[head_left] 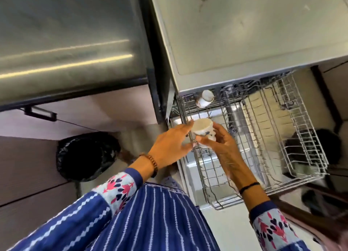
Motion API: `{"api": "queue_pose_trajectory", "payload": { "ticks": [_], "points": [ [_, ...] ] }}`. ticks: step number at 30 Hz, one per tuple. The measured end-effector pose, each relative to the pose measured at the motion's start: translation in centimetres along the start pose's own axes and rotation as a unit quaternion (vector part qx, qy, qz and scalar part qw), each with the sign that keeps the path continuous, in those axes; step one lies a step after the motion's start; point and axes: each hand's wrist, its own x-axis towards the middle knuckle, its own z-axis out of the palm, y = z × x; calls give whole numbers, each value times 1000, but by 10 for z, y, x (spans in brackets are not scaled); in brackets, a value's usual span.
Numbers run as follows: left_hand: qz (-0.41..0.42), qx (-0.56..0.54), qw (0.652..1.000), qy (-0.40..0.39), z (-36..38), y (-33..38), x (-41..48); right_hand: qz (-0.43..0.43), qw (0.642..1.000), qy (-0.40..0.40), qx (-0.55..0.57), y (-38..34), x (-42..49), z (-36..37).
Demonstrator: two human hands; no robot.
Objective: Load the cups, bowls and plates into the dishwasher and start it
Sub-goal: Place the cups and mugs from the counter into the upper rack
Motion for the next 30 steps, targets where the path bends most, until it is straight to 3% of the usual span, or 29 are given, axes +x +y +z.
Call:
{"api": "queue_pose_trajectory", "payload": {
  "ticks": [5,8,14,19,23,30],
  "points": [
    [40,135,989,-46,23,-7,38,21,994,61,-93,15,40,-29],
    [43,185,980,-66,33,-21,56,-13,977,81,-196,20,73,-45],
    [76,206,974,-49,39,-38,71,-152,873,145,-440,25,129,-56],
    [66,158,984,-58,42,-44,71,-143,818,108,-547,44,172,-57],
    [59,127,989,-54,43,-43,71,-140,813,82,-560,52,183,-49],
    [58,97,992,-53,42,-45,72,-117,852,110,-497,50,179,-45]
  ]
}}
